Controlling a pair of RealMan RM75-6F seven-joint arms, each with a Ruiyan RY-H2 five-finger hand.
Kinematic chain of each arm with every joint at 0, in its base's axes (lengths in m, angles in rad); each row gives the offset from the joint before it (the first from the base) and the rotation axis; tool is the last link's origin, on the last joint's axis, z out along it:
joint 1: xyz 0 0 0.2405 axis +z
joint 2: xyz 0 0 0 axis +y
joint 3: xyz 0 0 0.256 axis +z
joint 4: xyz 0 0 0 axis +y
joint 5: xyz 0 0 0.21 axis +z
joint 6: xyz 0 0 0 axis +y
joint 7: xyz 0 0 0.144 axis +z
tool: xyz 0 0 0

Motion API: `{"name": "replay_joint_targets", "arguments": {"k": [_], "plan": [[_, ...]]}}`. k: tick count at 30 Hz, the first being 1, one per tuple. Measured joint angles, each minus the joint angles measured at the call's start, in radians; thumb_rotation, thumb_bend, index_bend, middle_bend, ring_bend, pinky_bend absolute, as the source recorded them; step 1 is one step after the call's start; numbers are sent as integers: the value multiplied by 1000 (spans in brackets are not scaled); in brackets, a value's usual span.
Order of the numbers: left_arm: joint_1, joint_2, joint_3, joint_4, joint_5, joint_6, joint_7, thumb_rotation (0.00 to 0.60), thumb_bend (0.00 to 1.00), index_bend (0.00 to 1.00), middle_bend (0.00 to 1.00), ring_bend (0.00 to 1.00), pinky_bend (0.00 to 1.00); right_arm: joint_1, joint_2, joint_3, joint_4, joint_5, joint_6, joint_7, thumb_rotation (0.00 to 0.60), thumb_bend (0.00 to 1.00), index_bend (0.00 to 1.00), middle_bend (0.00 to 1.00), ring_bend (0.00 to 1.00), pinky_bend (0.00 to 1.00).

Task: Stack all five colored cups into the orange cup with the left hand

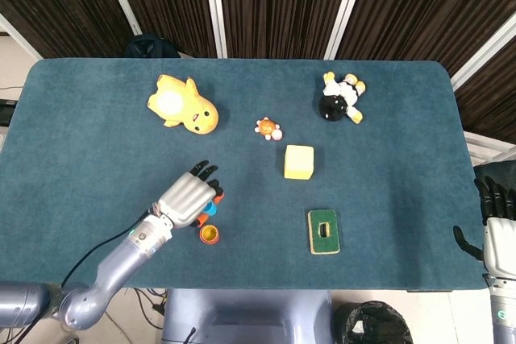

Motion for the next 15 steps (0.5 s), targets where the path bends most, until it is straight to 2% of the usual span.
{"name": "replay_joint_targets", "arguments": {"k": [9, 15], "plan": [[-10, 0, 68, -39, 20, -1, 38, 600, 326, 515, 343, 81, 86, -1, -2, 2, 5, 1, 3, -1, 600, 373, 60, 45, 67, 4], [-10, -27, 87, -21, 31, -2, 28, 600, 326, 515, 343, 81, 85, -1, -2, 2, 5, 0, 4, 0, 600, 374, 60, 45, 67, 3]]}}
